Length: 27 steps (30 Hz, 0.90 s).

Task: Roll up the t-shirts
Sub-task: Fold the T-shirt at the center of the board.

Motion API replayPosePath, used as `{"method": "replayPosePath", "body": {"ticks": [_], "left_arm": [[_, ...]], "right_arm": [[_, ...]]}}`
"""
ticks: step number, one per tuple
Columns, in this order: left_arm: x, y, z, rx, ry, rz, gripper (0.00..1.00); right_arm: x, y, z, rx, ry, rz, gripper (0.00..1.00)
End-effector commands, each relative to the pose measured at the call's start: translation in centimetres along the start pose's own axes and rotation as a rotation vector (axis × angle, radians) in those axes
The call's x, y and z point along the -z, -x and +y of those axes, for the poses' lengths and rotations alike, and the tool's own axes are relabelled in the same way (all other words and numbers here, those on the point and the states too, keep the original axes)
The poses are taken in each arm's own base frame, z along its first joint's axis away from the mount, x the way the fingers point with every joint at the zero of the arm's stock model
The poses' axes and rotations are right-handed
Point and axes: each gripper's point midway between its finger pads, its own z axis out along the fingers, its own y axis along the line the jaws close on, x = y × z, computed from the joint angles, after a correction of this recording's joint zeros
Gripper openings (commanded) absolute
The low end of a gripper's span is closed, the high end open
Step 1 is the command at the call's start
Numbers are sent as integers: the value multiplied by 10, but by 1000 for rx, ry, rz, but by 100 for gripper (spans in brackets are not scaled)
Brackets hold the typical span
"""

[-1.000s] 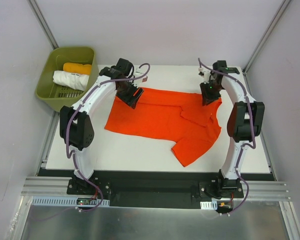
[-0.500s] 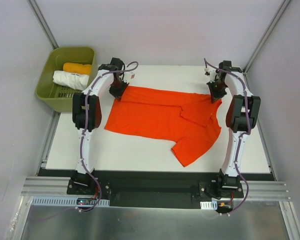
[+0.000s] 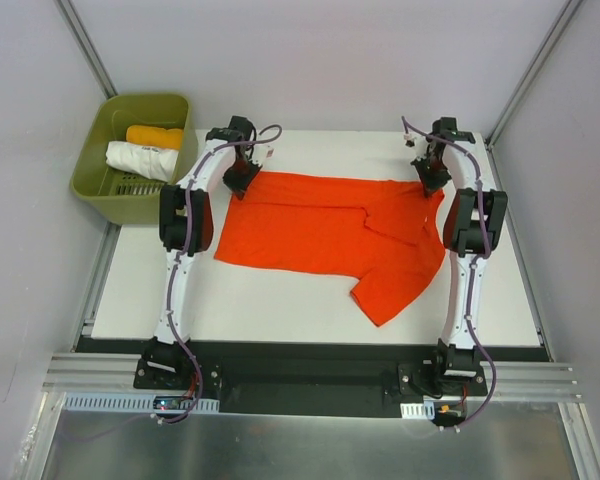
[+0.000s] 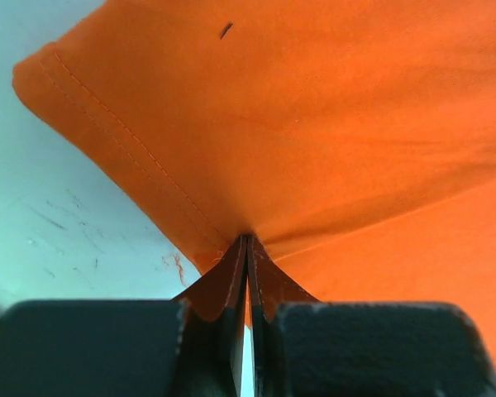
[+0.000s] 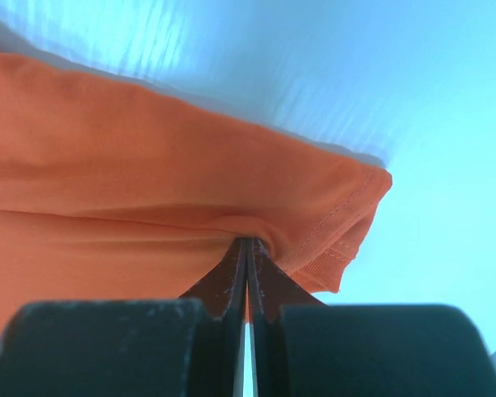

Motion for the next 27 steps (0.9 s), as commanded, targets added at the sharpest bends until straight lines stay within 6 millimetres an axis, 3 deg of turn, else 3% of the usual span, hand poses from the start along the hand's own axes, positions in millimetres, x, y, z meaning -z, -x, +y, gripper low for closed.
{"method": "replayPosePath", "body": {"ticks": [1, 3, 5, 6, 7, 8, 9, 10, 11, 13, 15, 17, 18, 19, 21, 27], "left_arm": [[-4, -10, 17, -13, 35, 48, 0], [-3, -5, 21, -31, 47, 37, 0], [10, 5, 23, -37, 59, -2, 0], [16, 10, 23, -34, 63, -21, 0], [23, 14, 23, -31, 63, -42, 0], [40, 21, 22, -28, 71, -78, 0], [48, 25, 19, -18, 62, -102, 0], [54, 27, 18, -10, 62, -117, 0], [71, 32, 17, -6, 70, -150, 0], [82, 33, 12, 12, 61, -166, 0], [95, 33, 8, 8, 63, -182, 1], [97, 26, 4, 6, 57, -167, 1], [97, 22, 2, 6, 52, -158, 1], [90, 12, -3, 5, 29, -129, 0], [93, 5, -9, 9, 16, -117, 0], [93, -19, -25, 30, -35, -74, 0]], "right_arm": [[-3, 13, -22, 58, -100, -14, 1], [6, 19, -25, 52, -112, -43, 1], [19, 21, -25, 43, -118, -60, 2], [43, 32, -30, 20, -135, -128, 6], [45, 21, -27, -1, -127, -120, 12], [55, 21, -30, -29, -142, -147, 37], [64, 25, -41, -96, -175, -211, 46], [95, 28, -47, -116, -207, -270, 52], [93, 21, -39, -127, -163, -273, 52], [112, 17, -40, -144, -158, -304, 52], [109, 4, -36, -143, -134, -283, 52], [106, -8, -30, -105, -102, -251, 43], [100, -18, -16, -86, -33, -217, 33], [96, -25, -9, -71, 4, -189, 13], [85, -44, 10, -44, 104, -105, 2], [60, -83, 39, -48, 242, 58, 1]]}}
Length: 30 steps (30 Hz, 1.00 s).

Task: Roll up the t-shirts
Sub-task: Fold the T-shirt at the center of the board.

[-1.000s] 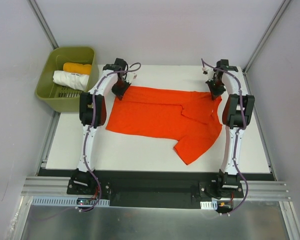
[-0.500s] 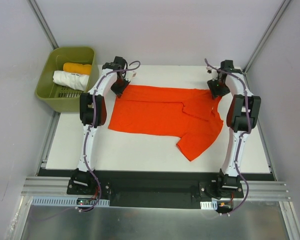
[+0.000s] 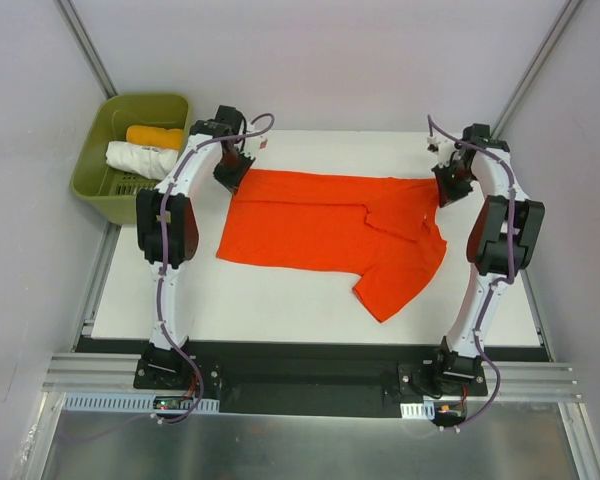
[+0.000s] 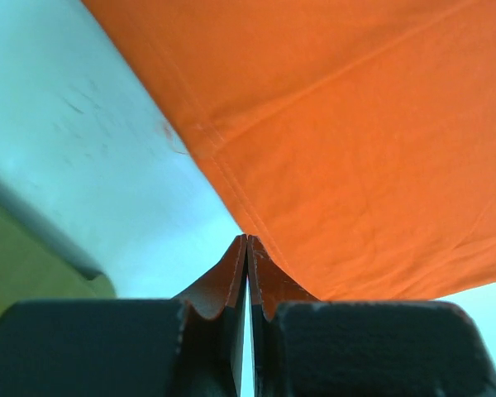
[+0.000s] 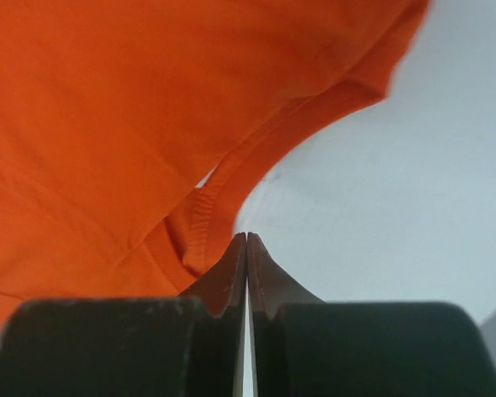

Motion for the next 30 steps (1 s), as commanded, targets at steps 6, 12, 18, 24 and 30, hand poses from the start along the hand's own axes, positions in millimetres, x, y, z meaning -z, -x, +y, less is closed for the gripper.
{"method": "replayPosePath", "body": {"ticks": [6, 12, 18, 24, 30], "left_arm": [[15, -20, -14, 26, -40, 30, 0], [14, -21, -14, 28, -41, 34, 0], [16, -26, -14, 27, -34, 46, 0], [28, -26, -18, 35, -36, 27, 5], [68, -32, -25, 12, -6, -24, 20]], "right_arm": [[-28, -69, 37, 16, 179, 245, 1], [-33, -82, 16, -2, 84, 310, 1], [-23, -81, 1, -26, 19, 305, 1], [14, -50, -1, -43, -13, 174, 10], [83, -17, -1, -71, -93, -84, 39]]}}
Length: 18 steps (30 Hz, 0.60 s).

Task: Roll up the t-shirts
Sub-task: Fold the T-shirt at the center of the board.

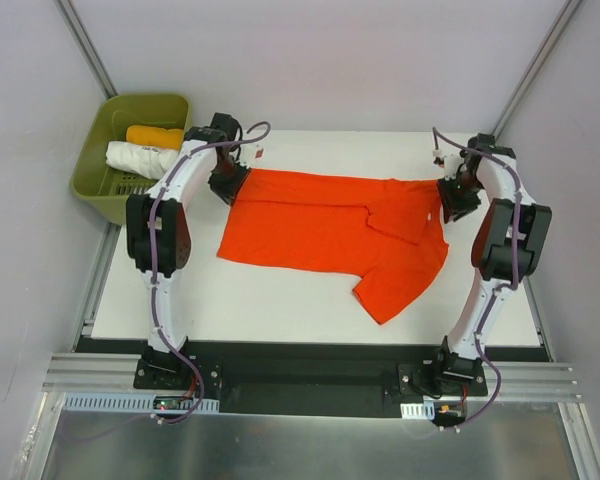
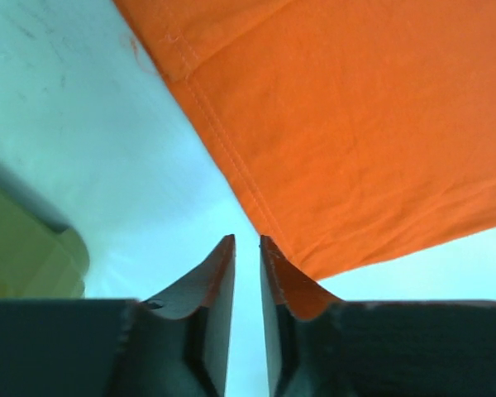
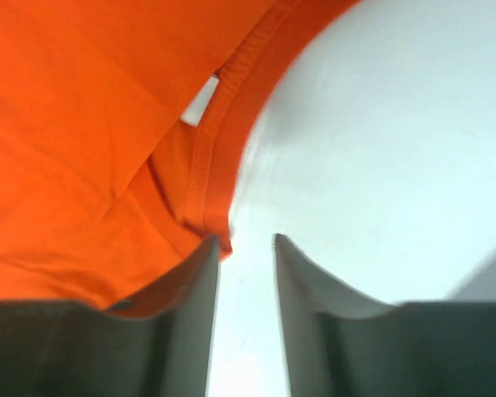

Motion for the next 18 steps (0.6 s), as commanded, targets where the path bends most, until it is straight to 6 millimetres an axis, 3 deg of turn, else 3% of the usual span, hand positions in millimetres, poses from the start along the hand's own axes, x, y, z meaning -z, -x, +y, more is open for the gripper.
{"method": "replayPosePath", "body": {"ticks": [1, 3, 4, 7, 8, 10, 11, 12, 14, 15, 16, 18], "left_arm": [[72, 0, -12, -9, 41, -118, 22], [82, -8, -25, -16, 3, -132, 28], [100, -9, -33, -24, -8, -173, 30], [124, -27, -63, -36, -91, -221, 40], [127, -32, -72, -50, -111, -227, 43], [134, -55, -84, -83, -113, -225, 54], [134, -63, -87, -113, -105, -220, 55], [136, -78, -92, -126, -107, -214, 56], [134, -94, -93, -149, -93, -201, 77], [125, -112, -94, -150, -88, -164, 78], [120, -119, -92, -153, -80, -141, 77], [105, -141, -91, -189, -80, -75, 74]], "right_arm": [[121, 29, 1, -25, -130, -356, 41], [133, 29, 13, -10, -105, -445, 44], [158, 28, 23, 8, -114, -515, 44], [171, 16, 53, 38, -34, -592, 45], [192, 12, 69, 75, -19, -665, 46], [187, -5, 85, 99, 6, -683, 46], [213, -11, 96, 146, -26, -776, 46], [202, -24, 104, 151, -20, -773, 47], [220, -30, 113, 206, -80, -877, 47], [240, -41, 125, 237, -120, -958, 64], [229, -50, 132, 241, -104, -961, 73], [235, -60, 159, 321, -45, -1029, 82]]}}
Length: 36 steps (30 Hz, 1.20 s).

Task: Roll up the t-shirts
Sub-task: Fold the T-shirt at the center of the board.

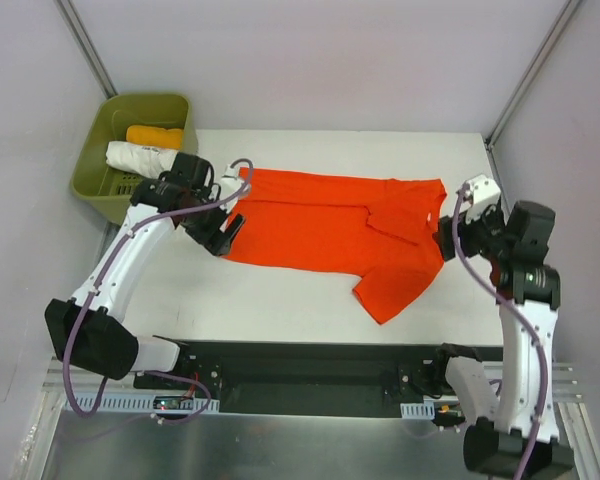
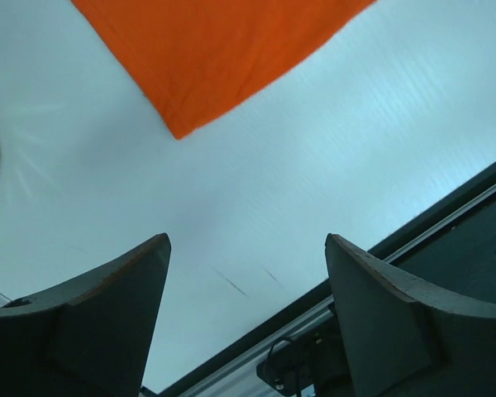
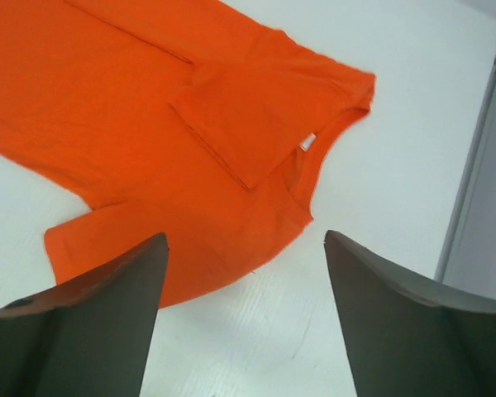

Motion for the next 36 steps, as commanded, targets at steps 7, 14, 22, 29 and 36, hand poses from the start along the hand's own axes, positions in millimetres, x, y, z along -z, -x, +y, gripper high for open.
{"method": "replayPosePath", "body": {"ticks": [7, 14, 22, 29, 36], "left_arm": [[-64, -84, 25, -58, -1, 381, 60], [-108, -51, 45, 104, -42, 382, 54], [-135, -41, 74, 102, -29, 414, 47], [-137, -48, 89, 169, -51, 465, 35], [-134, -48, 73, 225, -136, 470, 36]], "right_arm": [[18, -8, 108, 205, 411, -3, 71], [5, -30, 98, 210, 377, 194, 68], [-8, -31, 88, 221, 356, 243, 67], [-27, -22, 84, 219, 348, 218, 67], [-39, -24, 81, 223, 356, 246, 67]]}}
